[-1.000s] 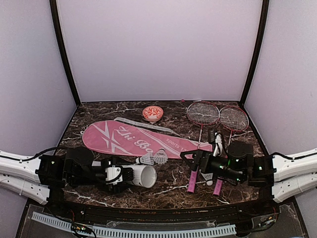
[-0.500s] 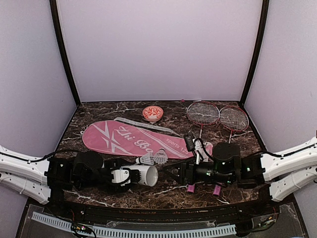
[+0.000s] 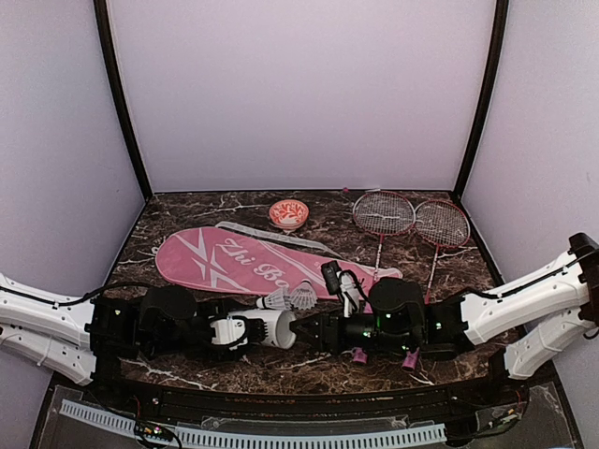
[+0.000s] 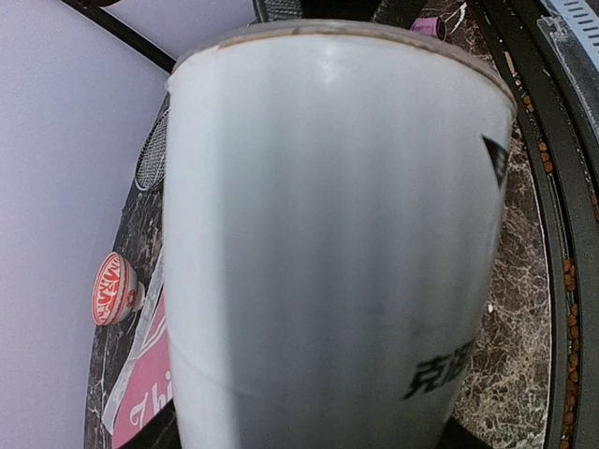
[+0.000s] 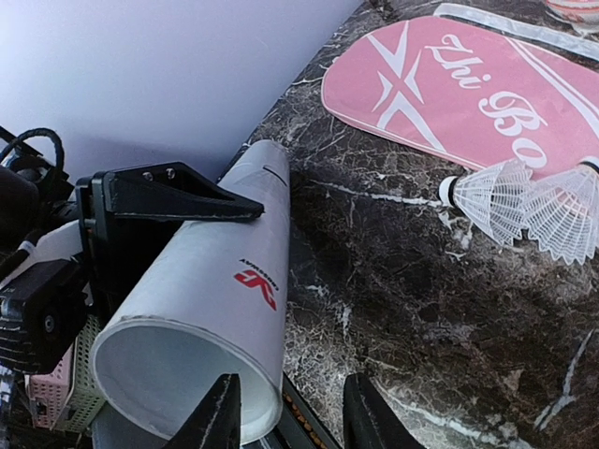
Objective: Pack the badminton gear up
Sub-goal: Open the tube cap from the shuttle tube.
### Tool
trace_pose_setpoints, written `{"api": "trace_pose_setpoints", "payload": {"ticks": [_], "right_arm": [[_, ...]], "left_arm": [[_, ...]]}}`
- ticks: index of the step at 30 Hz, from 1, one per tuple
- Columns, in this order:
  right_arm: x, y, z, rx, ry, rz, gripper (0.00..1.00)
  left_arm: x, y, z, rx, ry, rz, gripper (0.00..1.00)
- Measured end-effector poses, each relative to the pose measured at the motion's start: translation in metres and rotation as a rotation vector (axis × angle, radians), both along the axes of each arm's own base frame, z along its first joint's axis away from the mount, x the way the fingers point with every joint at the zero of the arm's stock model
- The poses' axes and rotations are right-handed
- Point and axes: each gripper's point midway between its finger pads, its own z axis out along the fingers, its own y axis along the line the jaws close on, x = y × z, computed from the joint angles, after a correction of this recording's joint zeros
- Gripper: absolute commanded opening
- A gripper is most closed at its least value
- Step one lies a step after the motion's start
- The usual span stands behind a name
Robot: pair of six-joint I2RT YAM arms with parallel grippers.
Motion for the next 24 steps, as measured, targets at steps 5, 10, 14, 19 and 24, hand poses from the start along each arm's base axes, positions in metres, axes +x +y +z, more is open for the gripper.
{"api": "trace_pose_setpoints", "payload": {"ticks": [5, 10, 14, 19, 24], "right_arm": [[-0.0016, 0.0024, 0.0045, 0.017, 0.009, 0.002, 0.19], [-0.0024, 0.0042, 0.0075, 0.02, 0.011, 0.003, 0.07], [-0.0029, 0.0052, 0.0089, 0.015, 0.008, 0.003, 0.0], [-0.0028, 0.0044, 0.0069, 0.004, 0.006, 0.001, 0.0], [-0.0019, 0.0025, 0.0035, -0.012, 0.006, -0.016, 0.0]], "left_arm": [[0.0009, 0.0006, 0.0001, 0.004, -0.007, 0.002, 0.63], [0.0015, 0.0009, 0.0002, 0.005, -0.01, 0.006, 0.63], [0.0019, 0.0012, 0.0004, 0.005, -0.011, 0.008, 0.63], [0.0015, 0.0016, -0.0007, 0.01, -0.009, 0.006, 0.63], [0.0018, 0.0013, -0.0037, 0.02, -0.008, 0.008, 0.63]]}}
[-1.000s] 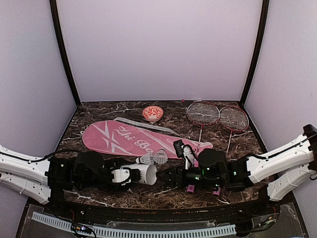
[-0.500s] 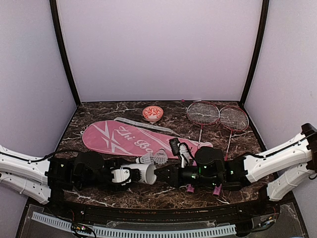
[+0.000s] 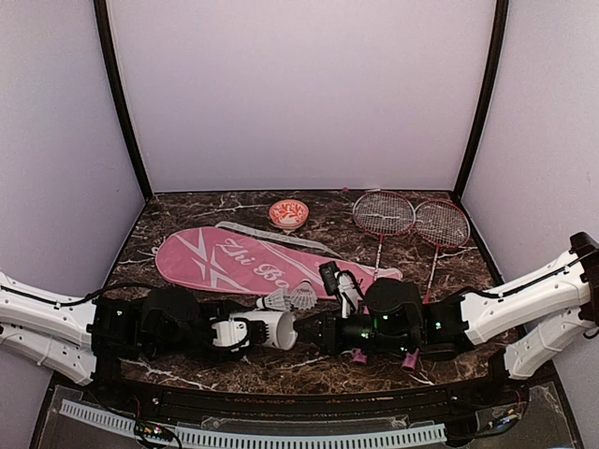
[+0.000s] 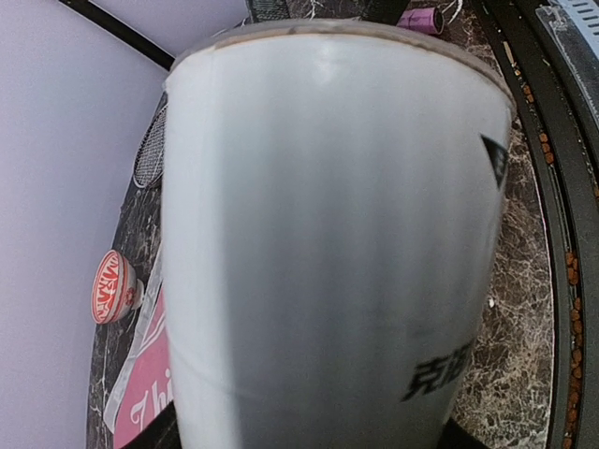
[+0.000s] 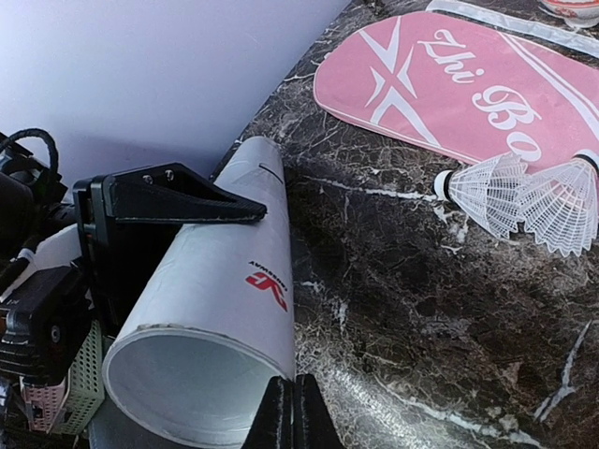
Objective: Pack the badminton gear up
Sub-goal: Open the tube cap from the shuttle tube.
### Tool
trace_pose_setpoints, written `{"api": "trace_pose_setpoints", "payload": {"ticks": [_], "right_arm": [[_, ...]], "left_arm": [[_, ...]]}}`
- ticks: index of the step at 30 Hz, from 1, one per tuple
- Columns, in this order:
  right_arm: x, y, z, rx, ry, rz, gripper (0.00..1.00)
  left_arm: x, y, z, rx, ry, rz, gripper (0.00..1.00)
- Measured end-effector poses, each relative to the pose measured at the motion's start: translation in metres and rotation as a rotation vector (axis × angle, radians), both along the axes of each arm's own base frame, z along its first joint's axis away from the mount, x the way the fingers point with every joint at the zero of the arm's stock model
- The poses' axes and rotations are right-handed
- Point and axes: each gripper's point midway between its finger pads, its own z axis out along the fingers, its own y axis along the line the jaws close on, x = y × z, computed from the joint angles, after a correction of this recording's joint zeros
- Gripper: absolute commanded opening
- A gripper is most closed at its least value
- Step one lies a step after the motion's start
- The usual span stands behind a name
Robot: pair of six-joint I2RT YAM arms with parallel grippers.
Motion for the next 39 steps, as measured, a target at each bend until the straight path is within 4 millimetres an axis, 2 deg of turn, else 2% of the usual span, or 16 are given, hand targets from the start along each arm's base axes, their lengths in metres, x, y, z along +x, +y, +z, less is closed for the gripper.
{"api": "trace_pose_setpoints", "payload": {"ticks": [9, 18, 26, 39], "right_arm": [[0.004, -0.008, -0.011, -0.046, 0.023, -0.053, 0.0], [0.008, -0.015, -0.004, -0.032, 0.039, -0.098, 0.0], [0.018, -0.029, -0.011, -0.067, 0.044, -0.179, 0.0], [0.022, -0.033, -0.015, -0.081, 0.042, -0.204, 0.0]], "left_arm": [[0.004, -0.005, -0.01, 0.037, -0.023, 0.014, 0.64], [0.008, -0.01, -0.004, 0.019, -0.04, 0.028, 0.64], [0.017, 0.005, -0.014, 0.094, -0.064, 0.08, 0.64], [0.018, 0.007, -0.013, 0.097, -0.073, 0.093, 0.64]]}}
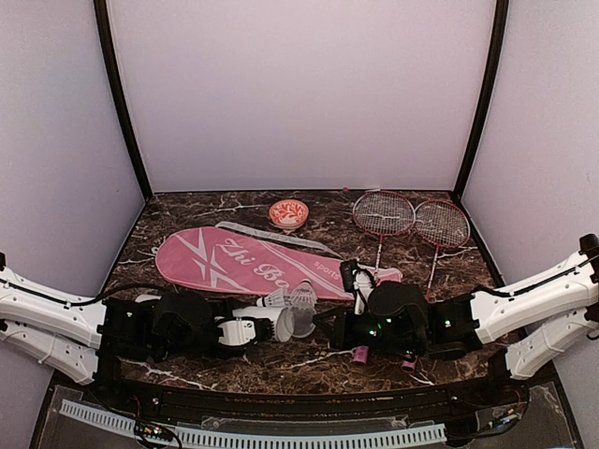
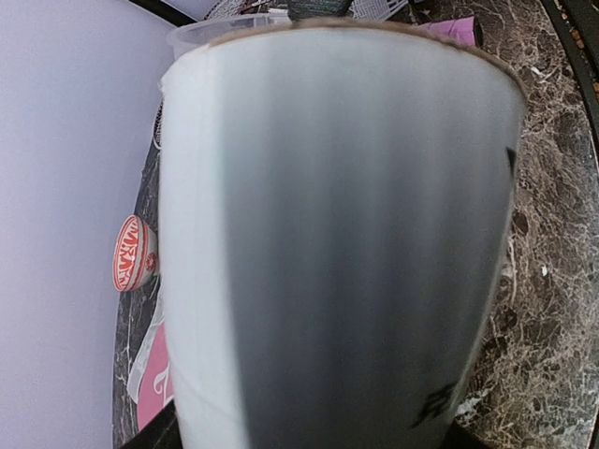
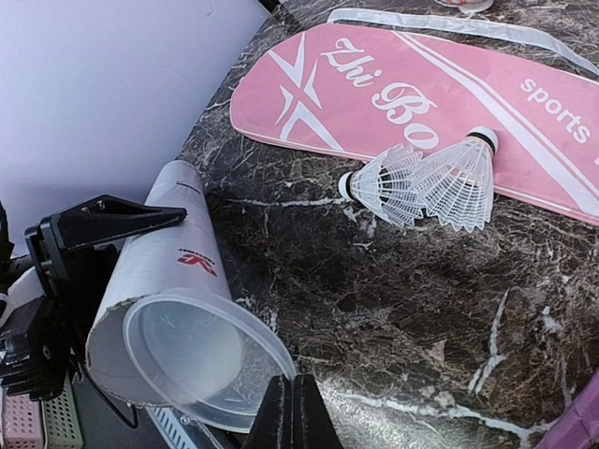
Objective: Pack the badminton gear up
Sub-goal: Open the tube cap from the shuttle tube, then place the tube cap at the center of the board.
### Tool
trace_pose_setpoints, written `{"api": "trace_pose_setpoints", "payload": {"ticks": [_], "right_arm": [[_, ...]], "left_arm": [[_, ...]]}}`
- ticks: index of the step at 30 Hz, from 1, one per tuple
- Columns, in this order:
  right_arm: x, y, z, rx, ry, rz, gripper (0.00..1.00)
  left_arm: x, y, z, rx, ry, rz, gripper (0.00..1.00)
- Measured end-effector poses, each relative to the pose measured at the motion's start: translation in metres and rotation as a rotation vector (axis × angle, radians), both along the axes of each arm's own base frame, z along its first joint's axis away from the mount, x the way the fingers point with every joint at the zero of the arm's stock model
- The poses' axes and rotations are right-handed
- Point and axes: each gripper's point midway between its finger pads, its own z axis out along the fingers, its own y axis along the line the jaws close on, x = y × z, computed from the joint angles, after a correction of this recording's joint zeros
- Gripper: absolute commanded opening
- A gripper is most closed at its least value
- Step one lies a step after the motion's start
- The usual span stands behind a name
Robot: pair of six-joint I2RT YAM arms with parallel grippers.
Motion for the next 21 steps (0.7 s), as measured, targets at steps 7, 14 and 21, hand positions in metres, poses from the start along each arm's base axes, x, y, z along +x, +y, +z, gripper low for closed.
{"api": "trace_pose_setpoints", "payload": {"ticks": [7, 14, 21], "right_arm": [[0.005, -0.015, 0.006, -0.01, -0.001, -0.042, 0.0], [0.016, -0.051, 0.006, -0.079, 0.016, -0.115, 0.0], [0.009, -0.07, -0.041, -0.253, 0.108, -0.139, 0.0]], "left_arm": [[0.002, 0.002, 0.007, -0.019, -0.016, 0.015, 0.65], [0.004, 0.005, 0.015, -0.037, -0.033, 0.026, 0.65], [0.003, 0.008, 0.011, -0.01, -0.029, 0.026, 0.65]]}}
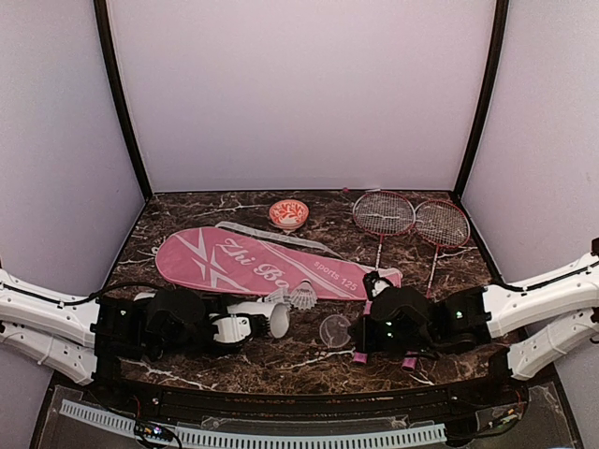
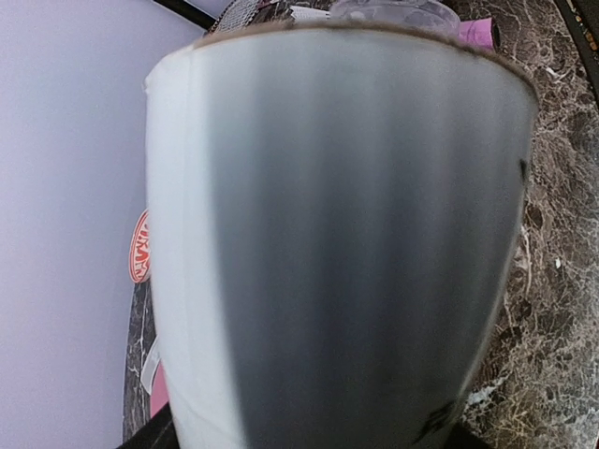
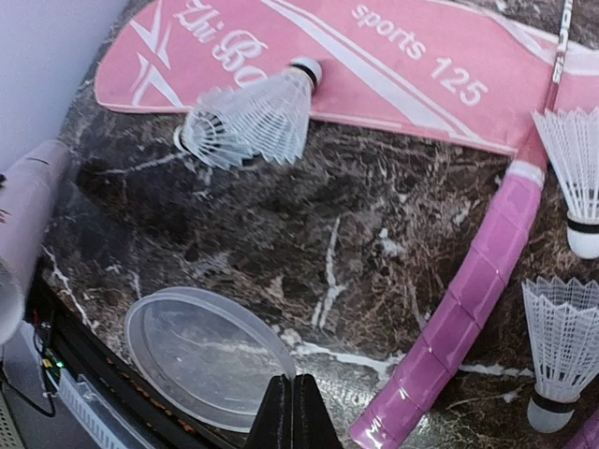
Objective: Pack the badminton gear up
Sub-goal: Place the tube cap at the center of the board.
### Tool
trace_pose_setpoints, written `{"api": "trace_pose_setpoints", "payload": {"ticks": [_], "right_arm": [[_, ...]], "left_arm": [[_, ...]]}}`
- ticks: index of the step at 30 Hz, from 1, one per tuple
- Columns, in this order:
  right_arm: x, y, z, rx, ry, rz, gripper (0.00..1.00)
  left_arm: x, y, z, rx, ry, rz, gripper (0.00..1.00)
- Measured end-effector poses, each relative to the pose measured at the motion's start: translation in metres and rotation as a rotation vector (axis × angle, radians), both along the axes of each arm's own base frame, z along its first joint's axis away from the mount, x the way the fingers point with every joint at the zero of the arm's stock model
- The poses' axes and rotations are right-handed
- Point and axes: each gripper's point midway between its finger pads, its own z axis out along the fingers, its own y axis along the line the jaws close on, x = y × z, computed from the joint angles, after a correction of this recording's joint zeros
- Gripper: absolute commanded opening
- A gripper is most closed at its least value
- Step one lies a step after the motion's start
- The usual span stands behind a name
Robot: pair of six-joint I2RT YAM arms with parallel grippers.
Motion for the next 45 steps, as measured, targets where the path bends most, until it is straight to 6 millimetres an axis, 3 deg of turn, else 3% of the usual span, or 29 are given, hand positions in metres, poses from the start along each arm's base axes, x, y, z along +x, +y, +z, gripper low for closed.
{"api": "trace_pose_setpoints", "payload": {"ticks": [6, 16, 23, 28, 35, 39, 45], "right_arm": [[-0.015, 0.013, -0.041, -0.138, 0.085, 0.038, 0.0], [-0.028, 0.044, -0.057, -0.202, 0.161, 0.084, 0.0], [-0.034, 0.041, -0.078, -0.276, 0.206, 0.092, 0.0], [-0.035, 0.044, -0.082, -0.308, 0.22, 0.094, 0.0], [-0.035, 0.043, -0.086, -0.329, 0.229, 0.092, 0.13], [-0.035, 0.042, -0.086, -0.331, 0.23, 0.082, 0.34], [-0.03, 0.04, -0.069, -0.28, 0.191, 0.07, 0.48]], "left_arm": [[0.001, 0.003, -0.003, 0.019, 0.0, 0.007, 0.65], [0.001, 0.006, -0.002, 0.022, -0.005, 0.015, 0.65], [0.001, 0.005, 0.0, 0.026, -0.004, 0.014, 0.65], [0.001, 0.005, 0.001, 0.025, -0.003, 0.015, 0.65], [0.001, 0.005, 0.0, 0.028, -0.002, 0.014, 0.65], [0.001, 0.005, 0.0, 0.028, -0.002, 0.014, 0.65], [0.001, 0.005, 0.0, 0.031, -0.002, 0.015, 0.66]]}}
